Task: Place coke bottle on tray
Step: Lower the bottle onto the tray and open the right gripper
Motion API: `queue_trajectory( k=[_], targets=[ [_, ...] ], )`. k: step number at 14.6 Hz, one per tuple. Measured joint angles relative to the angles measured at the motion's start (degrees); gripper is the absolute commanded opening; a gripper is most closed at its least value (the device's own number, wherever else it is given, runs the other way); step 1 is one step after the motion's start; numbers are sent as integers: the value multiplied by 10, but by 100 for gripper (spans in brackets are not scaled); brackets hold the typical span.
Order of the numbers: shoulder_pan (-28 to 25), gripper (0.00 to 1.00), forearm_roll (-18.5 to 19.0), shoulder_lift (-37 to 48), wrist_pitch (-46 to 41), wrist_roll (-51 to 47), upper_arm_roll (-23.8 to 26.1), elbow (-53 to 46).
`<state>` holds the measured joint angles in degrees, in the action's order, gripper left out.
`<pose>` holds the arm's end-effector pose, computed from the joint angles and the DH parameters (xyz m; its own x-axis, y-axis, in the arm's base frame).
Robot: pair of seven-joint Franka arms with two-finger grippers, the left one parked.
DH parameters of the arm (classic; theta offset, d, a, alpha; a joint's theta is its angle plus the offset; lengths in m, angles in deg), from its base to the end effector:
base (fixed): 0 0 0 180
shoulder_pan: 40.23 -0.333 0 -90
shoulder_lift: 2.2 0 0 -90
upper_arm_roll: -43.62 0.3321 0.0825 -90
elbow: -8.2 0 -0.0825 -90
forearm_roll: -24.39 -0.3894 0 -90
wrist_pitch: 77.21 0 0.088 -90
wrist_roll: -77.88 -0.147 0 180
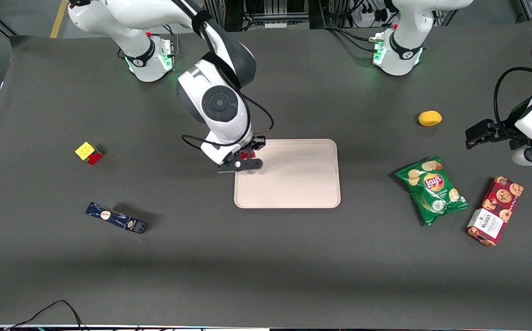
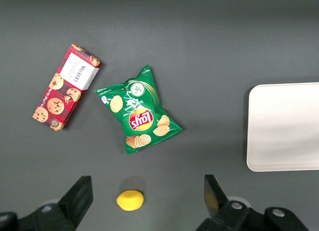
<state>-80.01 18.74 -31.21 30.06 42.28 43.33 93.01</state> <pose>0.5278 0.4502 0.3460 0.9889 0.0336 -0.1448 0.0334 -0.9994 -0.0041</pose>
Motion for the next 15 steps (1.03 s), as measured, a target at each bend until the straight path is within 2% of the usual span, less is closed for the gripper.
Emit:
queue_trajectory(
  k=[14,15],
  targets=[
    [4,0,2,-50,33,0,0,-4],
    [4,12,2,-51,33,0,0,-5]
  ],
)
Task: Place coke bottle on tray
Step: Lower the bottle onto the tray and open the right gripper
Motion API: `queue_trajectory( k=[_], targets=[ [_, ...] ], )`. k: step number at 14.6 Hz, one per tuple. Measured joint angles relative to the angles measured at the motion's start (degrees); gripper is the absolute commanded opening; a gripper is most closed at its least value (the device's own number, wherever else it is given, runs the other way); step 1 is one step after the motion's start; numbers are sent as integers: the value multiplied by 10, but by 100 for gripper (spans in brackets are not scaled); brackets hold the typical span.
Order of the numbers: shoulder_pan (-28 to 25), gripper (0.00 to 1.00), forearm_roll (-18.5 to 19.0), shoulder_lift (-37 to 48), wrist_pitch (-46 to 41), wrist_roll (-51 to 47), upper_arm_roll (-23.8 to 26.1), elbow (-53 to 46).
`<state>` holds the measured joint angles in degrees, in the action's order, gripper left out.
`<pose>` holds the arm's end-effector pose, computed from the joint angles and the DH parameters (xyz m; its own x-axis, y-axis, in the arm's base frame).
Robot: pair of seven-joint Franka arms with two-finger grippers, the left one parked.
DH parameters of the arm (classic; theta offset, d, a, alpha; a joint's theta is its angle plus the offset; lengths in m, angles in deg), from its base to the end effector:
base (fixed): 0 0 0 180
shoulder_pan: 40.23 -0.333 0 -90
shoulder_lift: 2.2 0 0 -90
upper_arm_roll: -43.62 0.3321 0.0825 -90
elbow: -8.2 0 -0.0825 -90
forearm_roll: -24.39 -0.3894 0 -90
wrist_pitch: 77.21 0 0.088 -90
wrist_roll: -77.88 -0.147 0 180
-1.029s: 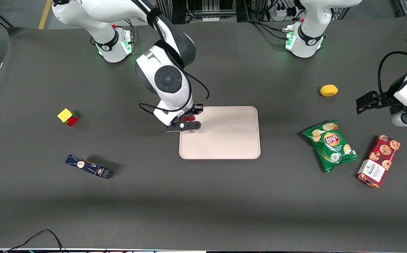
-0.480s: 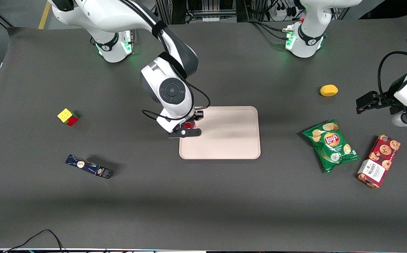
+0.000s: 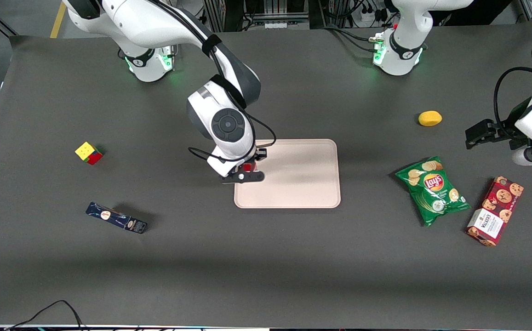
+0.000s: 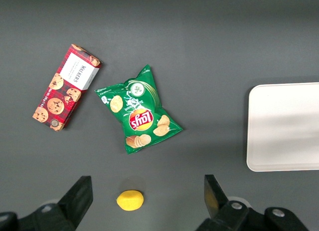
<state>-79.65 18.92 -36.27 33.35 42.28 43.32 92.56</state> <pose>0.5389 0.4521 0.2918 0.9870 0.0210 -0.1595 0.0236 -0.9996 0.0147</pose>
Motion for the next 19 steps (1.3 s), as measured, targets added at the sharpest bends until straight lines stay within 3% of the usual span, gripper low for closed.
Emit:
queue_trajectory(
  k=[1,2,14,19],
  targets=[
    [0,77,0,0,0,0,0,0],
    [0,100,0,0,0,0,0,0],
    [0,100,0,2,1,0,0,-22],
    [1,100,2,55,-14,42,-2,-47]
  ],
)
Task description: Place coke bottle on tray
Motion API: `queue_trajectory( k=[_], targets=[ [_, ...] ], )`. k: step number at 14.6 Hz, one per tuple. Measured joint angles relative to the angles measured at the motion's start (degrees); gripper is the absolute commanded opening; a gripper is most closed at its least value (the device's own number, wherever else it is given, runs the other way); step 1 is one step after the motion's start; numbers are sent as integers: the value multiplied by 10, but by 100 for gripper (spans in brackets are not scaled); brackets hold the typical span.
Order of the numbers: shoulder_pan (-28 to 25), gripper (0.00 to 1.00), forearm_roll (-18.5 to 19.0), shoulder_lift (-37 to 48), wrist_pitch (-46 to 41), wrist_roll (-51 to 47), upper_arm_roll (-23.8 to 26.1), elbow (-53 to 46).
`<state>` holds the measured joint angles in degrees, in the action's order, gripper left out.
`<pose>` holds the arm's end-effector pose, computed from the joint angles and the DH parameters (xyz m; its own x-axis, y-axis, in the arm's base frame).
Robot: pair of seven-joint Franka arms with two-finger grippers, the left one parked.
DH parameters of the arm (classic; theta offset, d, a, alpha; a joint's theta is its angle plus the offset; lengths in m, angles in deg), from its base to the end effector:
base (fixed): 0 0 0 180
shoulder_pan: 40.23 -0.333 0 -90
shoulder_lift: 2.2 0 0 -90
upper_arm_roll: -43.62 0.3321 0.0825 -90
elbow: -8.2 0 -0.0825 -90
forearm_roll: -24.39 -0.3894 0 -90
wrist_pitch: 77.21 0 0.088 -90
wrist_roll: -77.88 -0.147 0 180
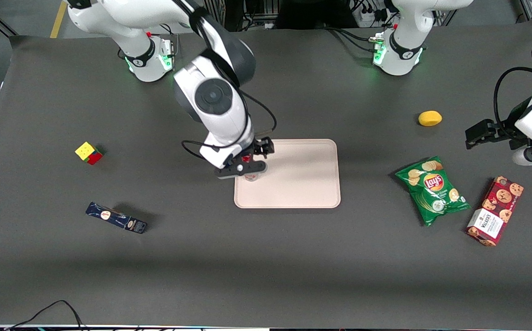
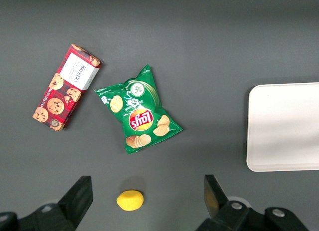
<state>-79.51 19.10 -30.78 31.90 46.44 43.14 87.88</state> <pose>0.5520 0.4581 0.3962 0.9944 0.1009 -0.0319 0.0982 -0.9921 -0.0784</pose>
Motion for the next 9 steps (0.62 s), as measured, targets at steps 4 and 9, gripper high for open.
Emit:
queue_trajectory(
  k=[4,9],
  targets=[
    [8,100,2,105,-82,31,-34,-10],
    [154,100,6,207,-184,127,-22,-8]
  ],
)
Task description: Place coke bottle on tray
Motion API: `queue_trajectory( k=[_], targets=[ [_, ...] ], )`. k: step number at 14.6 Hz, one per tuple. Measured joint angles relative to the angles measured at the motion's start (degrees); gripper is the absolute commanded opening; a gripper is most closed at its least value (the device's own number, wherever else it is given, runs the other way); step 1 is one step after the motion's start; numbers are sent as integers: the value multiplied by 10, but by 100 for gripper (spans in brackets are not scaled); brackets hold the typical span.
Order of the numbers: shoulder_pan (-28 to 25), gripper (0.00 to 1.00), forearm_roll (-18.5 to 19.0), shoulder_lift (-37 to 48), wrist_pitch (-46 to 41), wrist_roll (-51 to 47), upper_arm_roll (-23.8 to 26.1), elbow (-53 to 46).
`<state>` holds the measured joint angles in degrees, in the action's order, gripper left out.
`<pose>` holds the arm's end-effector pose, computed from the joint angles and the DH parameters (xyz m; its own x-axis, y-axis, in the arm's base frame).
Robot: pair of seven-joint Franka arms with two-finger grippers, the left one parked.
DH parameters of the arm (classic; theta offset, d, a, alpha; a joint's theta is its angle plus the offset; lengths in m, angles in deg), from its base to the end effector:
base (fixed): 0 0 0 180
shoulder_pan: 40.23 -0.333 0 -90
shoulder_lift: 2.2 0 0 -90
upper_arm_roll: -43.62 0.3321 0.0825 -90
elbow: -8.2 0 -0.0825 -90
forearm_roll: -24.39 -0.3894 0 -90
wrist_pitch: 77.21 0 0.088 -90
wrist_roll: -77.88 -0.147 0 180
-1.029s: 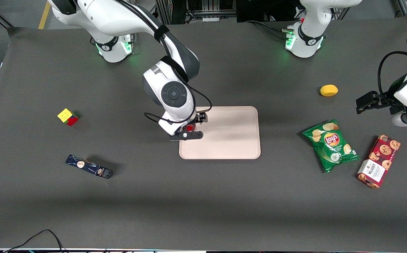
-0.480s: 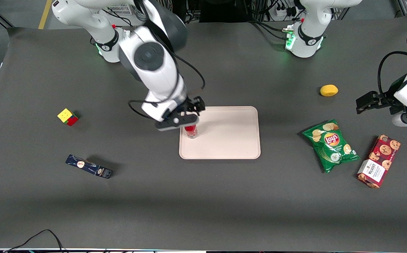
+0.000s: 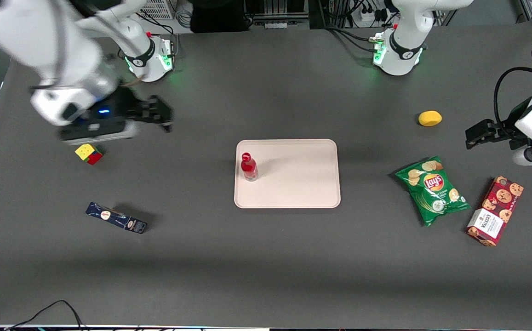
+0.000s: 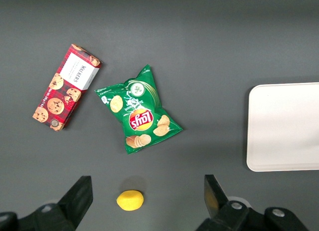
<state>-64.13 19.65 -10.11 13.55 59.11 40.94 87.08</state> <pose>0.5630 0.2338 0.6147 0.9982 0.0432 0.0412 0.0469 -0.9944 -0.0944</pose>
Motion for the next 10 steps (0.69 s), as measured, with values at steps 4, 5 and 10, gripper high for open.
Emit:
queue_trajectory(
  k=[4,5,10],
  targets=[
    [128,100,5,10,-5,22,32,5],
    [145,100,12,10,-7,22,33,6],
    [189,100,49,17,-10,22,31,30]
  ],
)
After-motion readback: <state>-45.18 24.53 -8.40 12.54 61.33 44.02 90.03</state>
